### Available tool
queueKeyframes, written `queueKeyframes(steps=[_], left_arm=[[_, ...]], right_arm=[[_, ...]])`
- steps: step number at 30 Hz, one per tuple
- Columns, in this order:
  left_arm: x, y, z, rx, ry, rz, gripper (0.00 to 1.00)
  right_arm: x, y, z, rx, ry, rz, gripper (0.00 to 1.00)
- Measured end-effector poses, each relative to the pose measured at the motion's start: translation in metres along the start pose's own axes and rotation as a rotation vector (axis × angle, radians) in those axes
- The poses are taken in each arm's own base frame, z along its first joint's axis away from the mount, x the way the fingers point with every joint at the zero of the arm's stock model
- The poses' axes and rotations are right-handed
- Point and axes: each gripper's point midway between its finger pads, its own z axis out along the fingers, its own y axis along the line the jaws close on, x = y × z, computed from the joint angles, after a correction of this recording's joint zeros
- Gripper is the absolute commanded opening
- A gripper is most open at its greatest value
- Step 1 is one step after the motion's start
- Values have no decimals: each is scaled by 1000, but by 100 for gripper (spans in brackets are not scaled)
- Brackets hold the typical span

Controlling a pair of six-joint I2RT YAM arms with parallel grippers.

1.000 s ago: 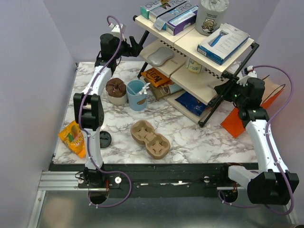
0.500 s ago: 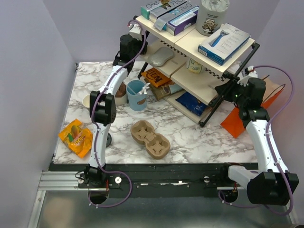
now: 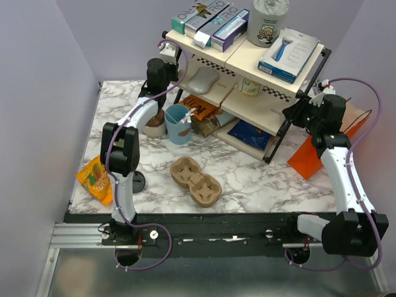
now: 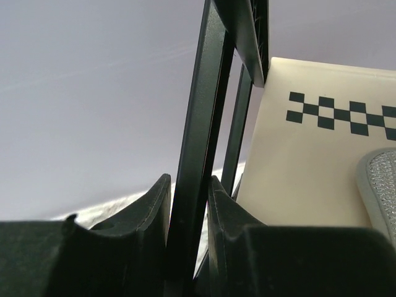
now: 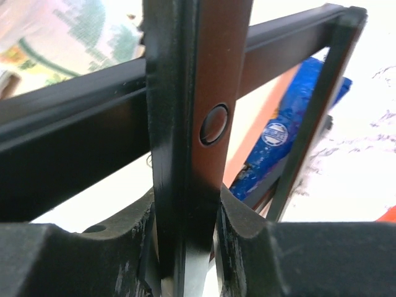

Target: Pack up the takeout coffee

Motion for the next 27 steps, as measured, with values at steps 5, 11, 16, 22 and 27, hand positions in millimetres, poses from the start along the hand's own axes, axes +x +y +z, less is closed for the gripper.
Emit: queueKeyframes(steps=[5,11,16,22,27], left_arm=[[1,18,-21,-82,23,-15,0],[2,40,-35,-155,9,-60,0],[2,55,-48,-203,12,-97,0],[3,61,-49,-229,12,-117,0],[3,63,-50,-237,10,-129,0]], right_arm=[[-15,-5,30,1,17,-23,1],[-46,-11,90,-25,-4,-82,1],[-70,-11,137,-64,-28,-124,1],[-89,-9,179,-107,-47,-154,1],[-99,-8,198,-127,-60,-174,4]])
